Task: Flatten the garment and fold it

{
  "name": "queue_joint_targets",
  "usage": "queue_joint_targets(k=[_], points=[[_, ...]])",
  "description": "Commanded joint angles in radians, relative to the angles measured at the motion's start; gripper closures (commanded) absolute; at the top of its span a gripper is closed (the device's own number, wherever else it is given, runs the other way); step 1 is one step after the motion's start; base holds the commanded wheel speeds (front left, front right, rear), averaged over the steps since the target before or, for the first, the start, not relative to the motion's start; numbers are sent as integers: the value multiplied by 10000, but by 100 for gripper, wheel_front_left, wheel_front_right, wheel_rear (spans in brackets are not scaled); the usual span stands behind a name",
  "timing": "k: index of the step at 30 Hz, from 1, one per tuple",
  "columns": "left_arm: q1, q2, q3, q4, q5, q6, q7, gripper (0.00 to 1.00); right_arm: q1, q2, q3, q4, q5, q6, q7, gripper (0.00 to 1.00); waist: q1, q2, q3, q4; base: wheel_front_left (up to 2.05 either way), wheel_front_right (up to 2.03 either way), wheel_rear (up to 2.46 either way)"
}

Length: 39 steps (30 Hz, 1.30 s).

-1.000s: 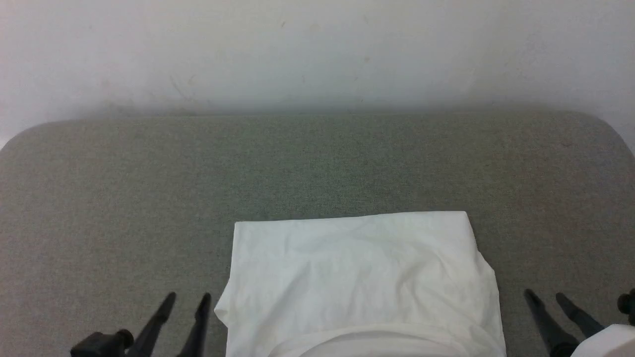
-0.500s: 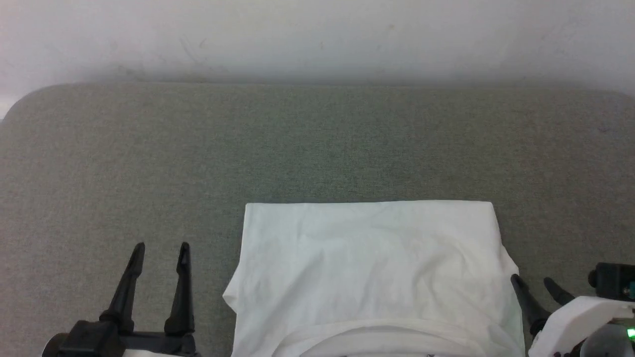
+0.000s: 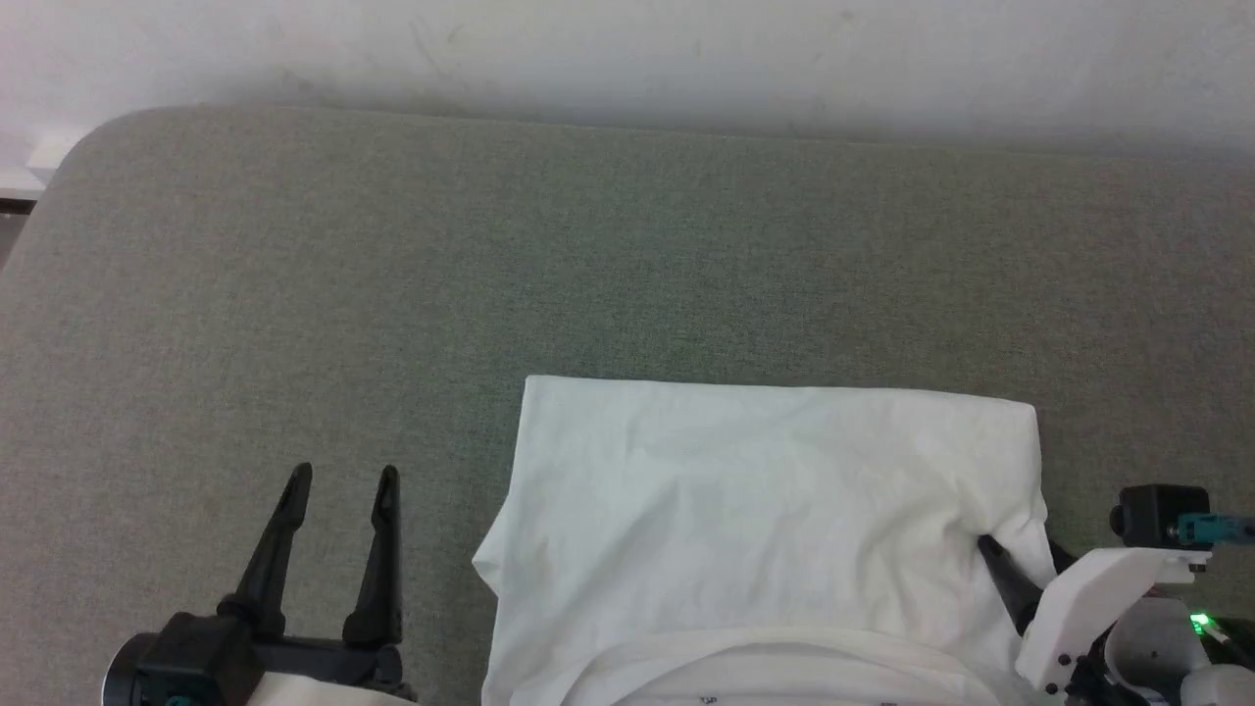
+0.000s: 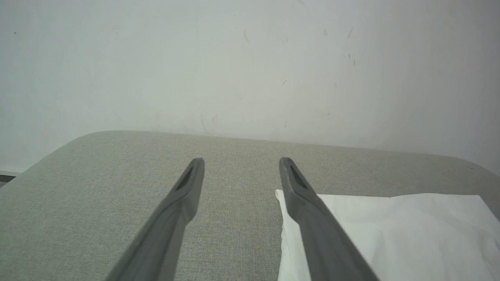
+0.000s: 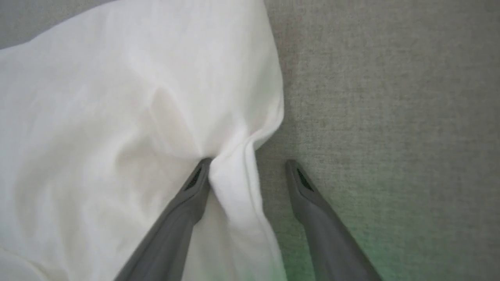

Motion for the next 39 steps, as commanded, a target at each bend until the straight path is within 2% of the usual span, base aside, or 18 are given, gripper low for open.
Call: queue_joint_targets(k=[1, 2, 3, 5, 6, 10, 14, 23, 27, 32, 39], points=[[-197, -16, 39, 71, 100, -79, -46, 0, -114, 64, 178, 626, 29, -9, 198, 0, 0, 0, 95, 92, 0, 0, 0], [-218, -1, 31, 90, 100, -105, -46, 0, -207, 88, 205, 854, 103, -9, 224, 0, 0, 0, 107, 101, 0, 0, 0], [-242, 9, 18, 105, 96, -129, -46, 0, -296, 116, 256, 1060, 185, -9, 267, 32, 0, 0, 110, 112, 0, 0, 0], [-289, 35, -11, 133, 84, -170, -30, 0, -461, 177, 322, 1331, 366, -9, 270, 90, 0, 0, 81, 125, 0, 0, 0], [-302, 51, -25, 144, 80, -183, -8, 0, -533, 201, 325, 1408, 431, -9, 231, 100, 0, 0, 46, 119, 0, 0, 0], [-248, 99, -52, 150, 44, -197, 50, 0, -707, 219, 298, 1423, 413, -9, 25, 100, 0, 0, -199, 4, 0, 0, 0], [-104, 91, -83, 164, -22, -181, 69, 0, -709, 38, -166, 1161, 369, -9, -33, 100, 0, 0, -555, -175, 0, 0, 0], [242, -4, -145, 255, -149, -129, 51, 0, -250, -1113, -2246, 265, -287, -9, 348, 100, 0, 0, -985, -609, 0, 0, 0], [303, 40, -179, 319, -128, -141, 46, 0, -100, -1326, -2847, -64, -500, -9, 475, 100, 0, 0, -1078, -698, 0, 0, 0], [395, 44, -215, 400, -148, -113, 51, 0, -147, -1057, -2049, -816, -153, -9, 742, 100, 0, 0, -1223, -783, 0, 0, 0], [389, -47, -335, 464, -239, -136, 51, 0, -387, -580, 458, -2133, 1030, -9, 1440, 100, 0, 0, -1302, -705, 0, 0, 0]])
